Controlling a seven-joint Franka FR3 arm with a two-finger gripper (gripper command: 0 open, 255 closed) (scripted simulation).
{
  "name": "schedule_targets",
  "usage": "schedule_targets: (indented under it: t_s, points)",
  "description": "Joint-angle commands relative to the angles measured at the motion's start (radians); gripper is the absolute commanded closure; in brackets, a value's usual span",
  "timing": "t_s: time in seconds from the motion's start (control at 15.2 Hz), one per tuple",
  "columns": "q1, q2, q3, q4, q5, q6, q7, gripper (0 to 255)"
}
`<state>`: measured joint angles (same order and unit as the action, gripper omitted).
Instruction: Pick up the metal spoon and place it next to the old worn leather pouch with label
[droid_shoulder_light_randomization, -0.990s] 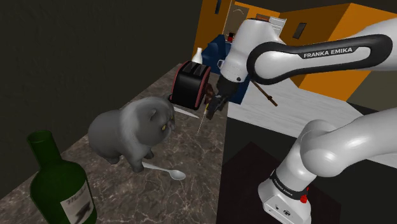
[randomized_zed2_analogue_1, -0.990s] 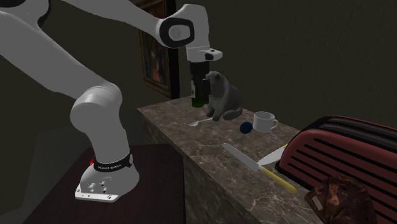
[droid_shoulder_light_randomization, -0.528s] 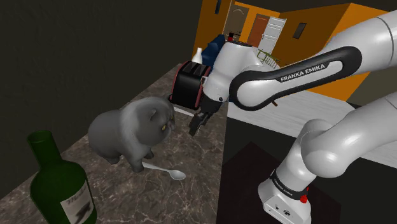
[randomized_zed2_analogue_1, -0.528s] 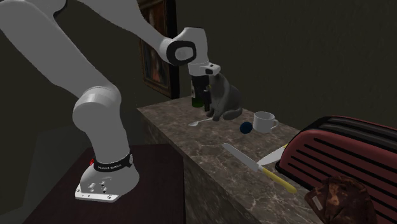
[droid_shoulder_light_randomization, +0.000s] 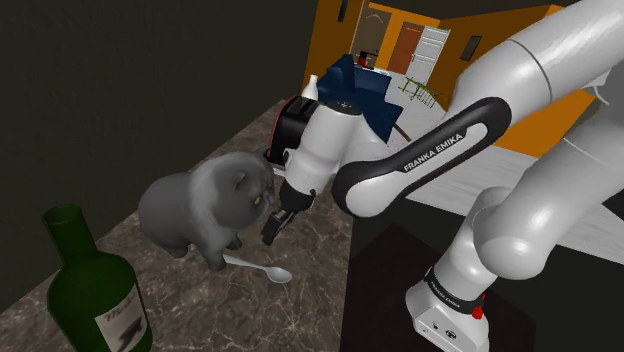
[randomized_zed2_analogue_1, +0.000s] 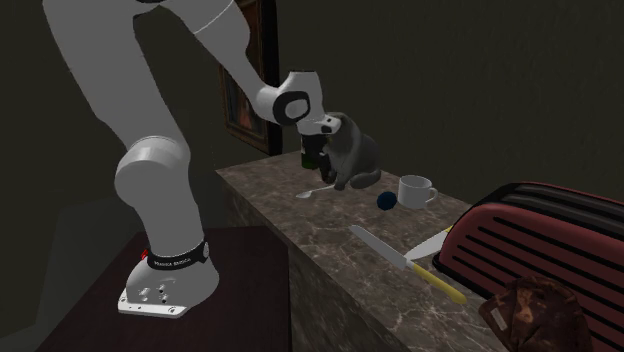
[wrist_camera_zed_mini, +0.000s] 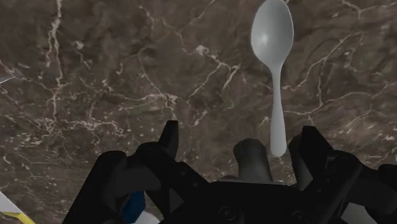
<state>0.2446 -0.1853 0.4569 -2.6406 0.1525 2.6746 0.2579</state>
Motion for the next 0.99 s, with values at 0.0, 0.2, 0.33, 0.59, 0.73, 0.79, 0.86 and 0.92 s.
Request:
schedule_targets:
  t_s: [0.0, 0.2, 0.33, 0.59, 0.73, 0.79, 0.86, 0.92]
  points:
    - [-0.012, 0.084, 0.038, 0.027, -0.061, 0.07, 0.062, 0]
    - [-0.041, 0.213, 0.088, 0.079, -0.237, 0.152, 0.213, 0]
    - [-0.05, 0.267, 0.094, 0.1, -0.333, 0.179, 0.289, 0]
    - [-0.025, 0.343, 0.047, 0.122, -0.47, 0.219, 0.391, 0]
    - [-0.001, 0.379, 0.012, 0.135, -0.532, 0.237, 0.437, 0]
    - [0.009, 0.389, 0.0, 0.139, -0.547, 0.242, 0.449, 0]
    - [0.013, 0.388, -0.003, 0.138, -0.545, 0.243, 0.447, 0]
    - [0.014, 0.388, -0.005, 0.138, -0.544, 0.243, 0.447, 0]
